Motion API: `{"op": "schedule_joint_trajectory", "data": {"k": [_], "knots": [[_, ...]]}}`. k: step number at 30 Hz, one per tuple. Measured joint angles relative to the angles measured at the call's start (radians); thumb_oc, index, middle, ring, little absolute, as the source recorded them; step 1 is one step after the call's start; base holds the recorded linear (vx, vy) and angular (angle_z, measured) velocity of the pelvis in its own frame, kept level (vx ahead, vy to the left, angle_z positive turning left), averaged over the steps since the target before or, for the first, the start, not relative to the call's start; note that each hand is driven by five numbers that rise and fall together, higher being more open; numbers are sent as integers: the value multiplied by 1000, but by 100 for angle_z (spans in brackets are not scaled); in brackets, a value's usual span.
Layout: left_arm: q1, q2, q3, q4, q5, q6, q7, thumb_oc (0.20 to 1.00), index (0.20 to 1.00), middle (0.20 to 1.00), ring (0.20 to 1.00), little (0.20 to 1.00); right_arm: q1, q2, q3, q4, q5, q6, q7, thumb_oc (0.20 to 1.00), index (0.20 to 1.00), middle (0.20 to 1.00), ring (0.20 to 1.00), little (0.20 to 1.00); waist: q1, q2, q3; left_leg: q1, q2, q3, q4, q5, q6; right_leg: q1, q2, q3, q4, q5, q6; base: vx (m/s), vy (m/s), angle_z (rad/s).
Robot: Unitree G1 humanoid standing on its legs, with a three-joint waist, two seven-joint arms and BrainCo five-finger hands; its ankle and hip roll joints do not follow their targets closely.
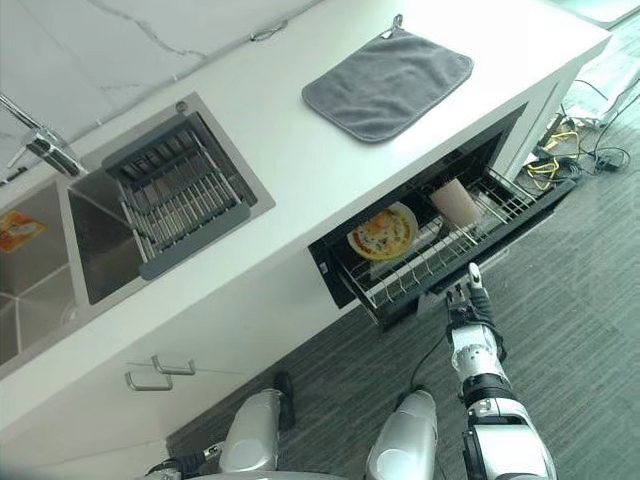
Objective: Place the dishes in the dishwasher.
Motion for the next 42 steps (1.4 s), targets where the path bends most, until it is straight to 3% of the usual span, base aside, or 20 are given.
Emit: {"op": "schedule_joint_trajectory", "data": {"k": [7,14,15,17,20,24,28,36,40,41,42], "knots": [[-2,18,3,-2,-1,0,-20,1000,1000,1000,1000,1000,-75,-36,24,-53,-49,76,17,1000,1000,1000,1000,1000,14,-24,29,-31,10,-15,3,11,4,-15,8,-20,3,-2,-9,-12,-14,5],[-9,88,12,-15,2,3,-24,1000,1000,1000,1000,1000,-199,-96,43,10,-122,163,13,1000,1000,1000,1000,1000,92,-64,79,-57,-1,-30,26,3,0,11,-1,-45,-38,6,-17,37,70,8],[-13,85,11,-15,2,1,-27,1000,1000,1000,1000,1000,-259,-100,46,103,-122,165,16,1000,1000,1000,1000,1000,93,-67,81,-61,-14,-43,41,-10,19,28,-9,-58,-54,14,-10,18,105,17],[-36,88,9,-11,3,-1,-37,1000,1000,1000,1000,1000,-313,-137,71,198,-122,164,17,1000,1000,1000,1000,1000,119,-76,84,-66,-41,-52,34,-16,14,58,-22,-69,-111,46,5,-7,101,26],[-72,117,0,-17,5,2,-44,1000,1000,1000,1000,1000,-353,-170,75,212,-110,152,32,1000,1000,1000,1000,1000,136,-84,90,-120,-71,-52,31,-3,32,66,-27,-87,-229,125,22,-1,94,15],[-84,131,3,-17,1,11,-45,1000,1000,1000,1000,1000,-354,-182,98,213,-106,150,56,1000,1000,1000,1000,1000,127,-98,95,-128,-72,-54,19,-12,36,96,-18,-111,-296,148,53,60,7,4],[-86,131,3,-17,1,32,-46,1000,1000,1000,1000,1000,-354,-203,114,215,-101,150,63,1000,1000,1000,1000,1000,129,-126,111,-128,-72,-57,15,3,39,116,-7,-122,-342,181,45,32,-12,3],[-76,138,44,-14,-1,47,-44,1000,1000,1000,1000,1000,-354,-218,117,214,-84,151,63,1000,1000,1000,1000,1000,130,-128,112,-122,-62,-79,-41,43,31,147,20,-160,-411,215,44,3,-45,6],[-80,126,63,-24,-9,44,-39,1000,1000,1000,1000,1000,-351,-156,113,211,-85,150,56,1000,1000,1000,1000,1000,128,-136,109,-35,-45,-63,-144,108,15,208,53,-166,-486,263,46,-135,-88,-6],[-78,97,129,-23,-48,44,-8,1000,1000,1000,1000,1000,-212,-6,53,64,-86,83,54,1000,1000,1000,1000,1000,107,-138,91,24,-31,-48,-165,107,13,269,67,-173,-508,263,43,-200,-66,-8],[-77,92,124,-22,-48,43,-7,1000,1000,1000,1000,1000,-204,15,73,57,-86,85,53,1000,1000,1000,1000,1000,105,-137,64,20,-32,-44,-175,104,12,265,67,-171,-510,254,38,-62,2,-1]]}}
